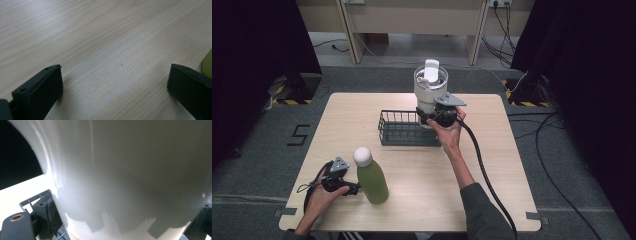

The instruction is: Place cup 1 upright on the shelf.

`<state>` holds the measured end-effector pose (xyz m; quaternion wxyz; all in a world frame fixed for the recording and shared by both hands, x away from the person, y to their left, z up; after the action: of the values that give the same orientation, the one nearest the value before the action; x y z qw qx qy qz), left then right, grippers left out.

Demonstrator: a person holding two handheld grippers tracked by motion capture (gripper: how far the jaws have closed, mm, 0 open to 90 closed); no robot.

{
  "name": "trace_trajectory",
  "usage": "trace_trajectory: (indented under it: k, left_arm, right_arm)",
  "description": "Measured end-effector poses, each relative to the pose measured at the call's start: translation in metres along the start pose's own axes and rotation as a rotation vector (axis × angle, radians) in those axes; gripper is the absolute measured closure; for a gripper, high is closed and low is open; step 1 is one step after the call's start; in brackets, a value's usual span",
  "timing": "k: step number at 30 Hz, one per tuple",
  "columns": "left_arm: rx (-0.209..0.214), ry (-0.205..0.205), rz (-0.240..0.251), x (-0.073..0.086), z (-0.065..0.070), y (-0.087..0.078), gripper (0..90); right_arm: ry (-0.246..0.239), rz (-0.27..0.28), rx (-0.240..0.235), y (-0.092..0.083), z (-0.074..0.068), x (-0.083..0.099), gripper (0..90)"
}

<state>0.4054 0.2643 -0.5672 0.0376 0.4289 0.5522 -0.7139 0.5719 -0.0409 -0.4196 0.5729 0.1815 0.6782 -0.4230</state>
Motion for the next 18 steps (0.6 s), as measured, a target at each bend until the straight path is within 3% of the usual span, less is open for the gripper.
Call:
trace_trajectory:
  k: [18]
  left_arm:
    - [0.0, 0.0, 0.0, 0.0, 0.0, 0.0, 0.0]
  right_arm:
    - [-0.003, -0.019, 0.008, 0.015, 0.002, 0.018, 11.2]
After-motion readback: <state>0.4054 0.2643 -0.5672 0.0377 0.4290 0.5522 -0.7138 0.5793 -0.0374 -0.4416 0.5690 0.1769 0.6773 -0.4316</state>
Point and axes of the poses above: each handheld gripper's, and its own axes: y roughly forward along the jaws, x roughly out of its underside, z roughly to its right, the point moved 6 cm from there along y, roughly forward along the jaws, and after that the axes turned 6 degrees about -z, right-handed, at the moved point
